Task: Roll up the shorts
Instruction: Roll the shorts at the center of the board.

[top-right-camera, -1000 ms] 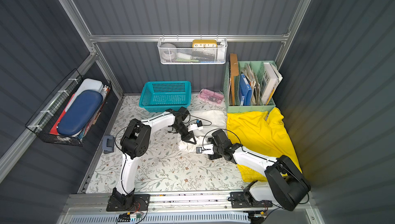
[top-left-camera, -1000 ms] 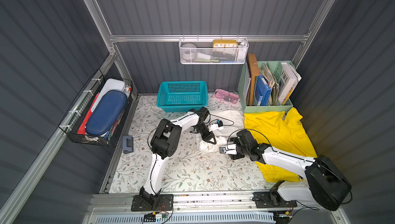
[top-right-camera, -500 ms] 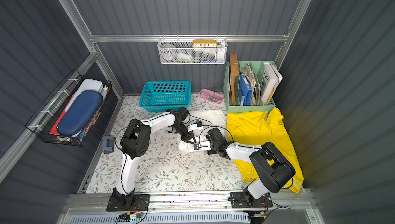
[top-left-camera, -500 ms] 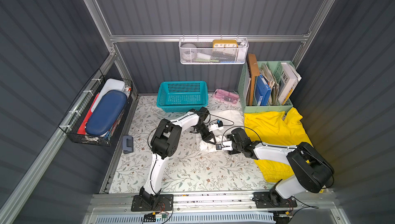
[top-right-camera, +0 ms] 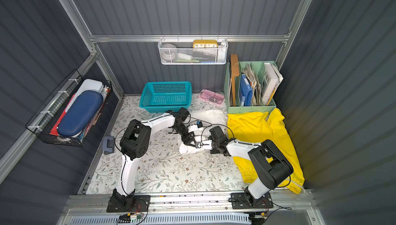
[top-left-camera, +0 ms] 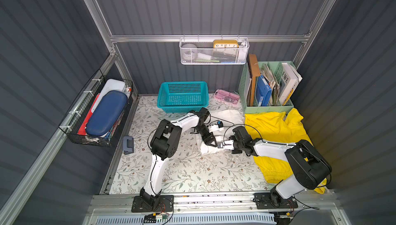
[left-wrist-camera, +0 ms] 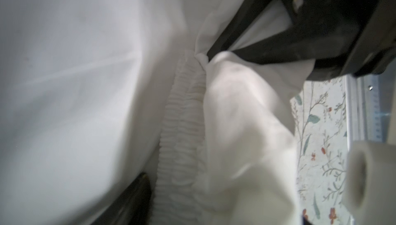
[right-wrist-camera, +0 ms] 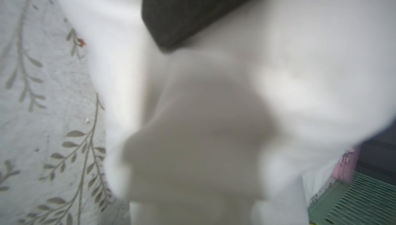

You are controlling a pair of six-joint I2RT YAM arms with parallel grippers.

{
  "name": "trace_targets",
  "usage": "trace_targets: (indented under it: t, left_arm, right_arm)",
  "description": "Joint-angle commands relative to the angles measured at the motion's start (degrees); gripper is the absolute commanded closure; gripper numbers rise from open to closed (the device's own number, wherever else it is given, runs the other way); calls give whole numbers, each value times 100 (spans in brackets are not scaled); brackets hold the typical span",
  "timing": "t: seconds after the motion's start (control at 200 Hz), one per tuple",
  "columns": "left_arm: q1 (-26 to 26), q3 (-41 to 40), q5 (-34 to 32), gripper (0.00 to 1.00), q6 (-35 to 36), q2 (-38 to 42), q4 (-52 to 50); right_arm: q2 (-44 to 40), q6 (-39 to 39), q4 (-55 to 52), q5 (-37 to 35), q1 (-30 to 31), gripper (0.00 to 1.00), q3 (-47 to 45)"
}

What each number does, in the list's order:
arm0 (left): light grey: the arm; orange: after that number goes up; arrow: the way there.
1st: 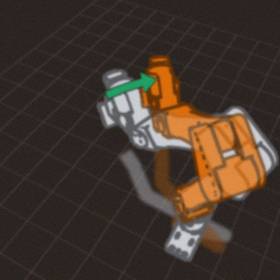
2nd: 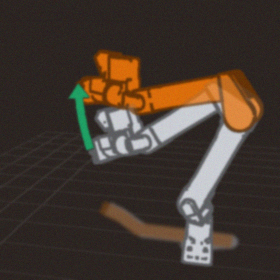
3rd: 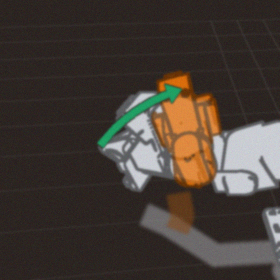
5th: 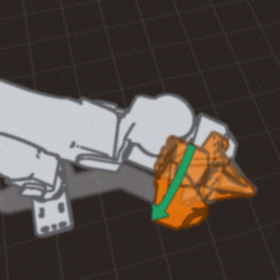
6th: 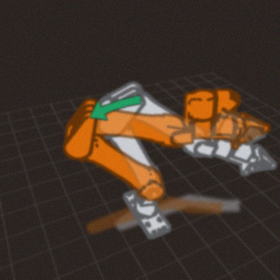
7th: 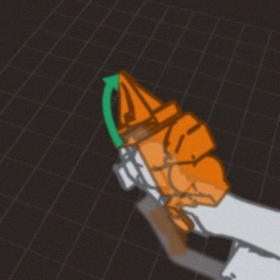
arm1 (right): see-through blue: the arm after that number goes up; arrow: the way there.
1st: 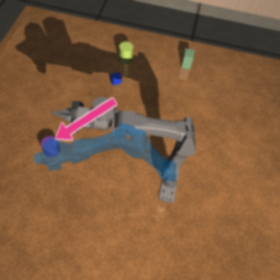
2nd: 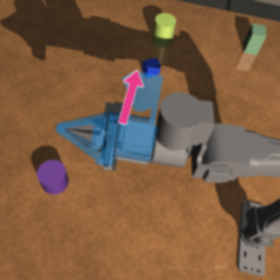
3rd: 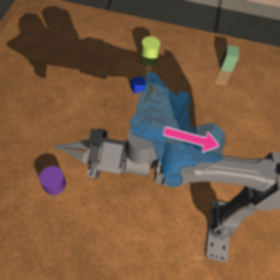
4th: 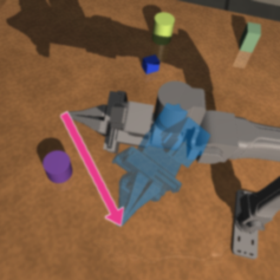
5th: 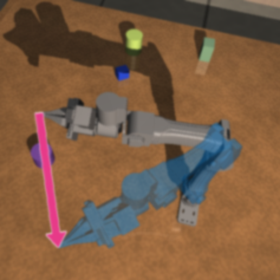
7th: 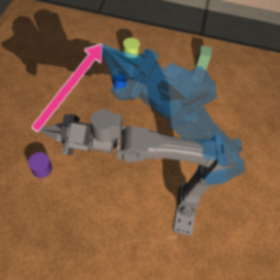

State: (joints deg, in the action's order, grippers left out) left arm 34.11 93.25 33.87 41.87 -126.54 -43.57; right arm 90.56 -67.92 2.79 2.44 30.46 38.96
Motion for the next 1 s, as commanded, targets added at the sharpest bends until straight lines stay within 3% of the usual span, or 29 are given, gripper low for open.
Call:
trace_targets:
  t: [0.0, 0.41, 0.74, 0.995]
  left_arm:
    - [-62, -281, -593, 3, -49, 244, 83]
    - [-123, -1055, -583, 0, -215, 2057, 1200]
    - [-159, -2372, -1186, 0, -523, 4019, 3194]
    - [-159, -2867, -1756, 0, -305, 4420, 3641]
  right_arm:
    - [-75, 257, -738, 284, -68, 100, 85]
    - [-208, 840, -2078, 997, -206, 100, 525]
    - [199, 1901, -3647, 2190, -459, 100, 1675]
    - [1056, 2421, -5291, 2803, -681, 100, 2880]
